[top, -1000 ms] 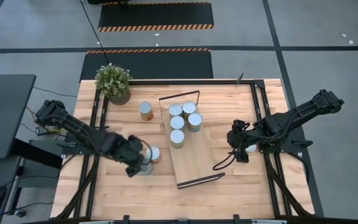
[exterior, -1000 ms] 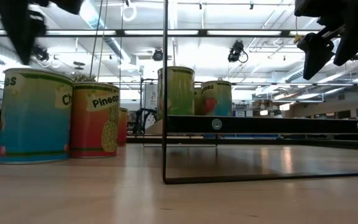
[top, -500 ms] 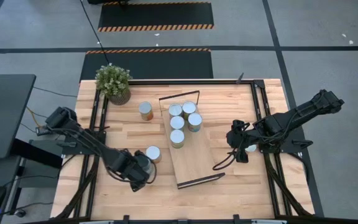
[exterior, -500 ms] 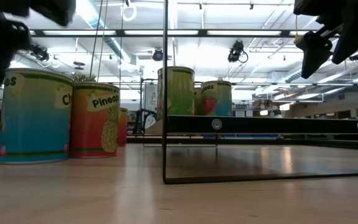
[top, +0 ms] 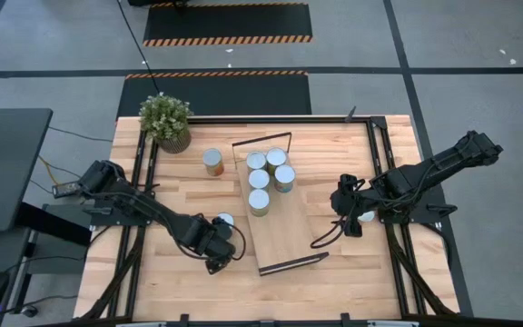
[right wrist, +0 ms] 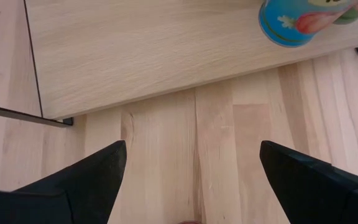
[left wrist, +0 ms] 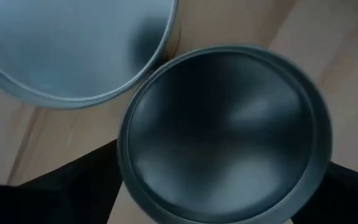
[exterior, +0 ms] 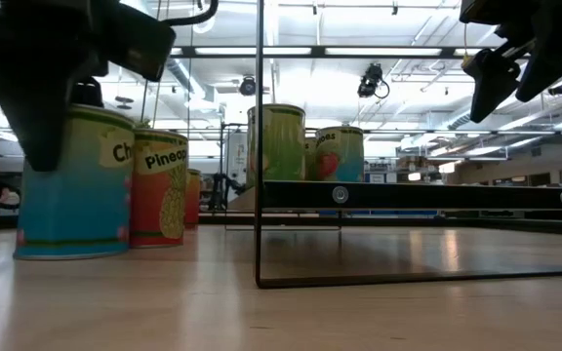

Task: Pick and place cans onto a shelf
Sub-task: Put the canned cherries on the shelf

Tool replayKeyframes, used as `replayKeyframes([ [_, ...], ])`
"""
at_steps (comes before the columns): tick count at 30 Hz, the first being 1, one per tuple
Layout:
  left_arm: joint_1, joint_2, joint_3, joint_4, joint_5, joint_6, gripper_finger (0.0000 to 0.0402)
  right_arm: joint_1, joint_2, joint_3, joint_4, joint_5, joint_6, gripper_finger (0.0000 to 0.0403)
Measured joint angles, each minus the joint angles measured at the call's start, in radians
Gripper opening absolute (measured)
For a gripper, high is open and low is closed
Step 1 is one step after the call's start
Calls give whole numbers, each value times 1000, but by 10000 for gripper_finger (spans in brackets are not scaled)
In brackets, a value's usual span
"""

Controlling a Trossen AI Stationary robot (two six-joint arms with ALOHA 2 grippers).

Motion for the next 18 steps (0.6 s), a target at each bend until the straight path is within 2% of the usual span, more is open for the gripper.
replayKeyframes([
  [13, 0, 0, 0, 27, -55, -1, 301, 0, 0, 0, 3, 0, 5, 377],
  [15, 0, -1, 1, 26, -36, 0, 296, 0, 0, 0, 3, 0, 5, 377],
  [18, 0, -3, 24, 14, 48, 21, 296, 0, 0, 0, 3, 0, 6, 377],
])
